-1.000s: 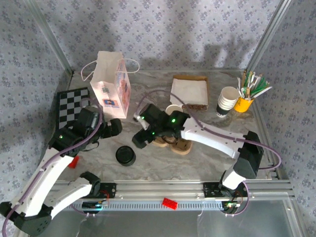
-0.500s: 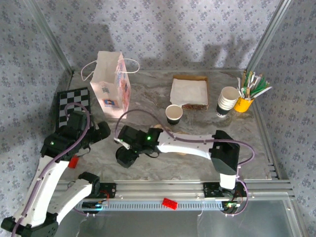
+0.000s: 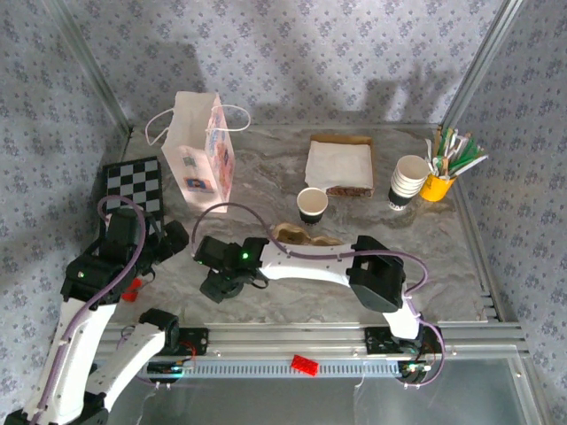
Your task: Pack the takeout coffee
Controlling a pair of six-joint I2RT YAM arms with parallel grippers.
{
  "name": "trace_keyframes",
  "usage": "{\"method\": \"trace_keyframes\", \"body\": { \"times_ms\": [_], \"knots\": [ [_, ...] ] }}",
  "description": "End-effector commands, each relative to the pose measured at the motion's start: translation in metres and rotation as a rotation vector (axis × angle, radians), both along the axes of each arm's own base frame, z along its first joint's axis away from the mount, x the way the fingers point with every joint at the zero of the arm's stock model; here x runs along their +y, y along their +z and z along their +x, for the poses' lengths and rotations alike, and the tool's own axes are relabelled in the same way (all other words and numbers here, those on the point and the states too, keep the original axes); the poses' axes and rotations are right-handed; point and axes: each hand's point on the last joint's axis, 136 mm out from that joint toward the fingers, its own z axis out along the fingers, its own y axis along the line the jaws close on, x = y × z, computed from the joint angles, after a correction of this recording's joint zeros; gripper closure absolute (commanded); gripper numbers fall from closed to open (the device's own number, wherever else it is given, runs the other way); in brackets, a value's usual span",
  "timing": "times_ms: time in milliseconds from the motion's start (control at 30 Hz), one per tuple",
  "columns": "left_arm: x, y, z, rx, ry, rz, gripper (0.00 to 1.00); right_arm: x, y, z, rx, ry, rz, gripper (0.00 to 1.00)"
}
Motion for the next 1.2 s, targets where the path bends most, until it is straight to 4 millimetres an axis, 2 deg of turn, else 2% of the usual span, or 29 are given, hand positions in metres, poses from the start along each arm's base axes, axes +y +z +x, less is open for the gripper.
{"method": "trace_keyframes", "body": {
  "times_ms": [0, 633, 1167],
  "knots": [
    [0.005, -0.005, -0.003, 0.016, 0.029, 0.010, 0.00, -0.003, -0.005, 0.001, -0.011, -0.023, -0.043, 0.00],
    [0.003, -0.007, -0.001, 0.008, 0.030, -0.010, 0.00, -0.002, -0.009, 0.001, -0.022, -0.030, -0.071, 0.16],
    [0.003, -0.006, -0.001, 0.004, 0.026, -0.017, 0.00, 0.000, 0.005, 0.000, -0.012, -0.035, -0.044, 0.23]
  ]
}}
